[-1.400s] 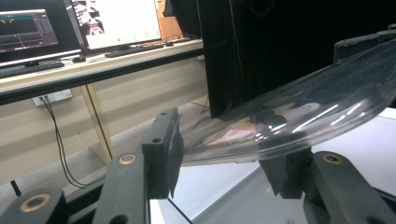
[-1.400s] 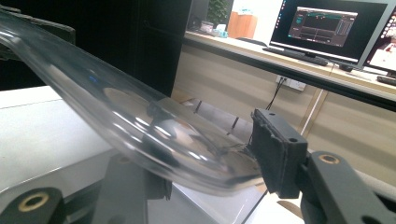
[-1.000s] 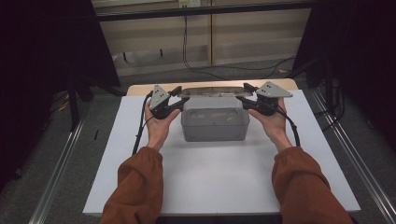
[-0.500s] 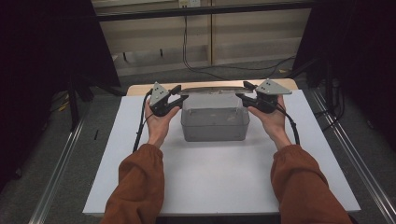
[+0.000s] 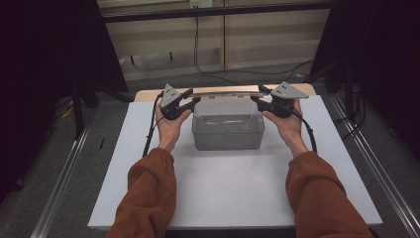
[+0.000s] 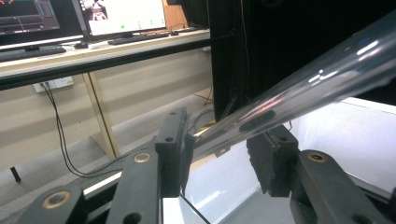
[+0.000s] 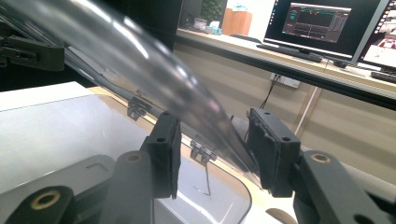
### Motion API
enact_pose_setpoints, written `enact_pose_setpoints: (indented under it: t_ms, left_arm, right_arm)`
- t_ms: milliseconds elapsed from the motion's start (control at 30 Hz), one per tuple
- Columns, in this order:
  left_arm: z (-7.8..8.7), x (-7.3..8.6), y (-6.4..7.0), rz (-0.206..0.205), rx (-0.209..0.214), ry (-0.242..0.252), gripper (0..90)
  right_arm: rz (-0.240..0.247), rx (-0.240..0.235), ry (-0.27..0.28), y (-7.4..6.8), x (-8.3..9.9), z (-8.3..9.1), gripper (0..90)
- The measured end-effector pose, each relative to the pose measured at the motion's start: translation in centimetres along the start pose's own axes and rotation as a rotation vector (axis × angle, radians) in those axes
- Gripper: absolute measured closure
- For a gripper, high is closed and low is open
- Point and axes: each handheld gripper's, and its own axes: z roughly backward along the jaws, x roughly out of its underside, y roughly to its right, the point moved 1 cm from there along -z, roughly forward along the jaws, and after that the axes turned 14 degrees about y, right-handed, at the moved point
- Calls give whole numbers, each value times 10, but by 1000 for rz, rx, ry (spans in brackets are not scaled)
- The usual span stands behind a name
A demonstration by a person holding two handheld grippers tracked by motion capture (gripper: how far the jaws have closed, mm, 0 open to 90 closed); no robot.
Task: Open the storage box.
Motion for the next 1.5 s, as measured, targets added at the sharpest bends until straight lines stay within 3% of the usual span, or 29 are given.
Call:
enact_pose_setpoints:
  t_ms: [700,1067,1233,1500]
  left_arm:
    - [-20,0,-10,-20,-11,-16,621]
    - [-25,1,-15,0,-23,-23,645]
    - [-28,3,-16,4,-40,-22,660]
    - [-31,6,-17,16,-61,-10,671]
  right_arm:
    - [6,20,3,10,-3,-22,539]
    - [6,27,-25,16,5,-32,531]
    - [-34,31,-32,22,15,-35,529]
    - [-53,36,-51,27,25,-38,506]
